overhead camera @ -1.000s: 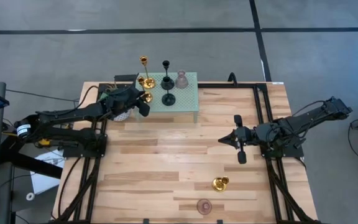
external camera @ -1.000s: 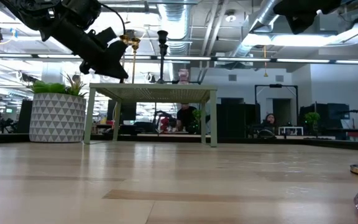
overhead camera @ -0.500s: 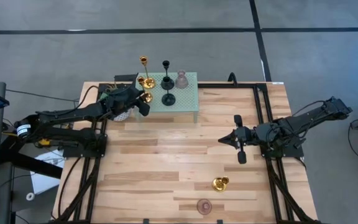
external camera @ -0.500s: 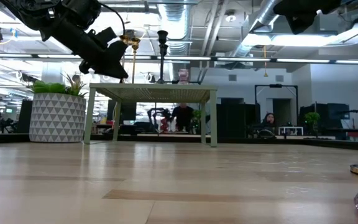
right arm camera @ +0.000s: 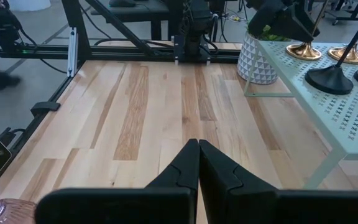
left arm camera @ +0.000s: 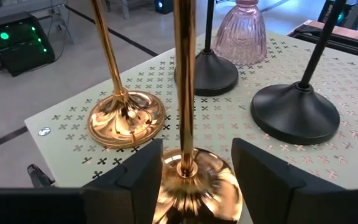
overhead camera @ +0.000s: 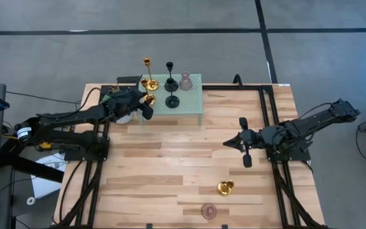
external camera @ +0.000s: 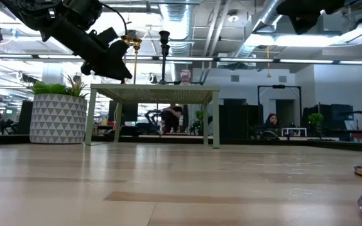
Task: Pick & Place candle stick holders
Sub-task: Put the golden candle holder on the shelf
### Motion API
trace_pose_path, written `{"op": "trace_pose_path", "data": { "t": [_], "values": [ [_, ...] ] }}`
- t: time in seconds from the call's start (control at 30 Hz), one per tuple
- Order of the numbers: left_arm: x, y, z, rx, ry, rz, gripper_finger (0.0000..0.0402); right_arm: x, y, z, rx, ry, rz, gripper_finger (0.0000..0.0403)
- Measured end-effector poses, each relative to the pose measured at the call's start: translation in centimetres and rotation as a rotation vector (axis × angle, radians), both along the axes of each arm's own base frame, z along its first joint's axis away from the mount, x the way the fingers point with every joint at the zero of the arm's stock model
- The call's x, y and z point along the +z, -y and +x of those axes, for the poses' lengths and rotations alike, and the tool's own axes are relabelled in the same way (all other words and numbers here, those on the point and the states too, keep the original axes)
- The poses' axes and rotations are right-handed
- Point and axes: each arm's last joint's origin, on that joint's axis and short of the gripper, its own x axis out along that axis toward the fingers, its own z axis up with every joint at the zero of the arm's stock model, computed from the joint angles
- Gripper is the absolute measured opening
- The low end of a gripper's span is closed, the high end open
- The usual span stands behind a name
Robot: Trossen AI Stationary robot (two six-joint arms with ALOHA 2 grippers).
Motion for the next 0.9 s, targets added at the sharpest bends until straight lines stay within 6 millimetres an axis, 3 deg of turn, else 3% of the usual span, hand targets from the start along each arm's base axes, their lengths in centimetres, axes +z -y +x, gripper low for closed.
{"op": "trace_pose_path", "data": {
  "t": [0.23, 0.63, 0.9],
  "values": [
    [0.0, 0.8, -0.3, -0.047, -0.019, -0.014, 0.0186, 0.0, 0.0, 0.0, 0.000, 0.000, 0.000, 0.0000],
    [1.7, 3.8, -3.6, -0.141, 0.074, -0.051, 0.0175, 0.0, 0.0, 0.0, 0.000, 0.000, 0.000, 0.0000],
    [1.2, 6.5, -3.4, -0.562, 0.080, -0.204, 0.0162, 0.0, 0.0, 0.0, 0.001, 0.000, 0.000, 0.0000]
  ]
}}
